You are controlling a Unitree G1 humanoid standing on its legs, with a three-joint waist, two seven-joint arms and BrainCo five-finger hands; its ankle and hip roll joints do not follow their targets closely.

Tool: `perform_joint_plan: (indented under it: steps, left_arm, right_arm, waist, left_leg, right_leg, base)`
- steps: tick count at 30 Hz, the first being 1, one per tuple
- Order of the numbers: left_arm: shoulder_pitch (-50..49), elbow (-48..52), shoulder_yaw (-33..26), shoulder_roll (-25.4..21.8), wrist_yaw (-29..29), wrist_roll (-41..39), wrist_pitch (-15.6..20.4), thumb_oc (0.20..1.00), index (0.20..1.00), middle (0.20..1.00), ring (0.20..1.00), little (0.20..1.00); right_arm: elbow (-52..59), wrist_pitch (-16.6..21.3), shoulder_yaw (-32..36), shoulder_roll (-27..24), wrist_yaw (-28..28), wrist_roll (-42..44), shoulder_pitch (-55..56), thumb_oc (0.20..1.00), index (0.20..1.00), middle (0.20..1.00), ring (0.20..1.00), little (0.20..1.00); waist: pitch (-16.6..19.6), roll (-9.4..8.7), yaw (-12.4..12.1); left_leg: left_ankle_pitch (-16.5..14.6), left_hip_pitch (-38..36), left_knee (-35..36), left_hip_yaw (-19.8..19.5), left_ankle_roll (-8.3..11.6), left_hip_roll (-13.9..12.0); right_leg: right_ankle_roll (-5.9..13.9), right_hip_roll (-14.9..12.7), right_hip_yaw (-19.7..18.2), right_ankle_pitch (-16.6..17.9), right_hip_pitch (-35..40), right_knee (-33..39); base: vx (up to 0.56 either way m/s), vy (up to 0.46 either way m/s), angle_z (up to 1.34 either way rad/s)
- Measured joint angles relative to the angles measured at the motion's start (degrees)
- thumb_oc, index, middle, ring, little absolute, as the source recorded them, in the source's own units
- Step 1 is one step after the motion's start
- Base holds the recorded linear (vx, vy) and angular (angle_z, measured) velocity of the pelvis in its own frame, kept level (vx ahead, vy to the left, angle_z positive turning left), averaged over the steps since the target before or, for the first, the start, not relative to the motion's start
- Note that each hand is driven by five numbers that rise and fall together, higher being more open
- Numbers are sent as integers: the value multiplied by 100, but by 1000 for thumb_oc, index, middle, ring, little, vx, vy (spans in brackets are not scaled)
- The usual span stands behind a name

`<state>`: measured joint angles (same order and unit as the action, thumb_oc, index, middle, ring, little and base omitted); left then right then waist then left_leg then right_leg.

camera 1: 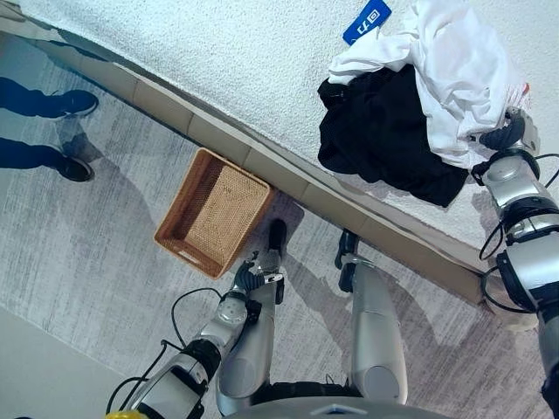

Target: Pick up clothes into the bucket

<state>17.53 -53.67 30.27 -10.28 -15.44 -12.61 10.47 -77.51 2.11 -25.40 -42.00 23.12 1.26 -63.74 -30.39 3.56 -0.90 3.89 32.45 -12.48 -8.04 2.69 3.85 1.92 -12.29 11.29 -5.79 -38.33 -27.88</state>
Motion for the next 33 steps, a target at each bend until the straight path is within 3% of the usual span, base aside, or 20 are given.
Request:
perform_joint_plan:
  steps: [6, 17, 22, 28, 33]
  left_arm:
    - [7, -48, -17, -7, -37, 3, 6, 1000, 1000, 1000, 1000, 1000]
    - [-75, -170, -312, -212, -4, 68, 1, 1000, 1000, 1000, 1000, 1000]
    - [-191, -70, -497, -523, 46, 73, -7, 1000, 1000, 1000, 1000, 1000]
    - [-506, 1587, -903, -1046, 173, 70, 51, 1000, 1000, 1000, 1000, 1000]
    - [-446, 2538, -1041, -1294, 211, 60, -19, 1000, 1000, 1000, 1000, 1000]
  right_arm:
    - [513, 39, -3, 5, 127, 92, -30, 200, 200, 200, 200, 200]
    - [2191, 212, -170, -420, 186, 117, -67, 200, 200, 200, 200, 200]
    - [2820, 258, -124, -748, 202, 85, -62, 200, 200, 200, 200, 200]
    - [4197, 270, 591, -1480, 247, -157, 494, 200, 200, 200, 200, 200]
    - [4944, 255, 1189, -1526, 365, -417, 1010, 200, 200, 200, 200, 200]
  waist:
    - [1, -1, 17]
    - [16, -61, 185]
    - [103, -322, 306]
    - [405, -427, 354]
    - [917, -462, 472]
  left_leg:
    - [22, -231, 95, 10, -21, -4]
    - [68, -1418, 643, 316, -69, -273]
    - [73, -1763, 810, 502, -79, -330]
    - [36, -2393, 1009, 634, -52, -350]
    - [7, -2680, 1171, 662, -34, -374]
  right_leg:
    - [-1, 8, -10, 22, 198, 60]
    - [107, 400, -180, 503, 1478, 1151]
    - [200, 503, -327, 687, 1840, 1580]
    - [235, 552, -430, 797, 2509, 1999]
    - [262, 591, -433, 834, 2820, 2234]
  base:
    - [-7, 16, -2]
    - [-5, 9, -18]
    - [59, 18, -21]
    - [62, 16, -11]
    - [49, -10, -2]
